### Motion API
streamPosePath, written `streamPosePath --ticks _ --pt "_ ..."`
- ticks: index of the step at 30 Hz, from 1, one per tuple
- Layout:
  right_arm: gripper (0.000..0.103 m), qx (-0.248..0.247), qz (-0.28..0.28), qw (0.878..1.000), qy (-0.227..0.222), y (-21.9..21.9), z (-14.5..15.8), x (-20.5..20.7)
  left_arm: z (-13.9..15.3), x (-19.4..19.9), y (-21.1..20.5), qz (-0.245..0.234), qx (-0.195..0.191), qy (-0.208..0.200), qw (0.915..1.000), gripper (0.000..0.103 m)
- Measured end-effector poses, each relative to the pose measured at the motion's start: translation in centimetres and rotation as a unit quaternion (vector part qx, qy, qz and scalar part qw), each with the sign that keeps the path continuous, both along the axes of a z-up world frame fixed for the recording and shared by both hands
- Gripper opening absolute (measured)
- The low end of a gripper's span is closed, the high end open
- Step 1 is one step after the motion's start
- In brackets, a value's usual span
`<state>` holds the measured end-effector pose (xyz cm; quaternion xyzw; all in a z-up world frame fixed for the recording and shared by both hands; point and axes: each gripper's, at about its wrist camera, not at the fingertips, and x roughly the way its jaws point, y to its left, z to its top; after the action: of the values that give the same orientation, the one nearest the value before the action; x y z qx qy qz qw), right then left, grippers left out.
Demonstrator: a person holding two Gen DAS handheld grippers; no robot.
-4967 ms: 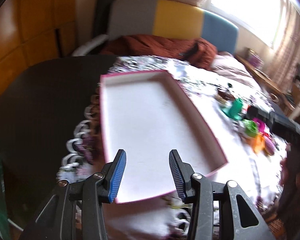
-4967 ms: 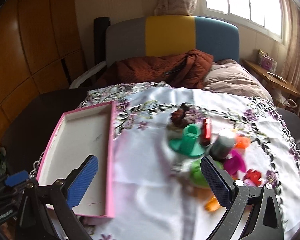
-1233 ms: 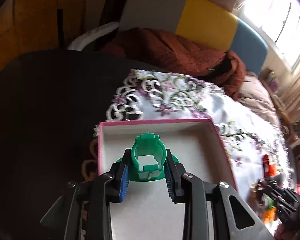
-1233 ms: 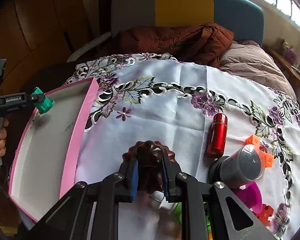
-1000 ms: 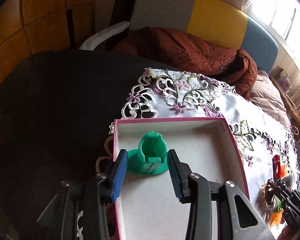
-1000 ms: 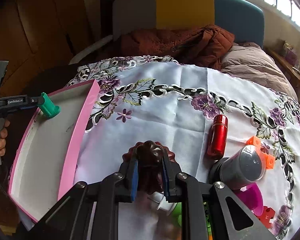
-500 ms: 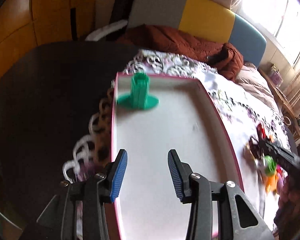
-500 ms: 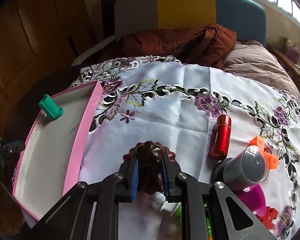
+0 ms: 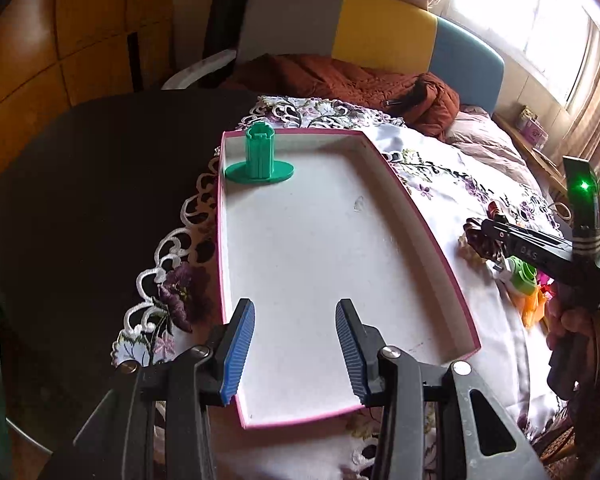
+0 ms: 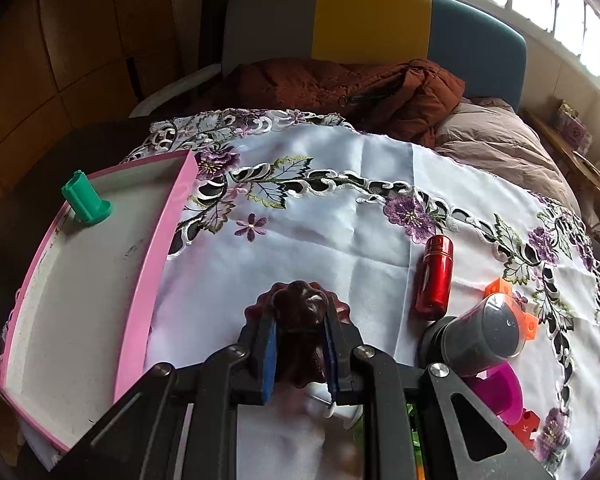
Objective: Organize rigid objects
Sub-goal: 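Carry the brown pumpkin lid into the tray beside the green stand, open right tool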
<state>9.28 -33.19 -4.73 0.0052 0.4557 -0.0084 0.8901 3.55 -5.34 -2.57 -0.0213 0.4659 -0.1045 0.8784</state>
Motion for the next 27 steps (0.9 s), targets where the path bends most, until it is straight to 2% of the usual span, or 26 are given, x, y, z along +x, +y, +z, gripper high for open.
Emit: streamPosePath --ticks 12,27 --pt "0.019 -0.017 -0.03 0.999 0.018 1.2 0.5 -0.1 0.9 -1.7 1.2 0.003 -0.015 -0.015 0.9998 0.042" --pt "0.019 0.014 0.025 0.998 -0.047 7.3 6.2 -0.7 0.8 -2.4 2.9 0.02 -0.028 -0.016 0.9993 0.042"
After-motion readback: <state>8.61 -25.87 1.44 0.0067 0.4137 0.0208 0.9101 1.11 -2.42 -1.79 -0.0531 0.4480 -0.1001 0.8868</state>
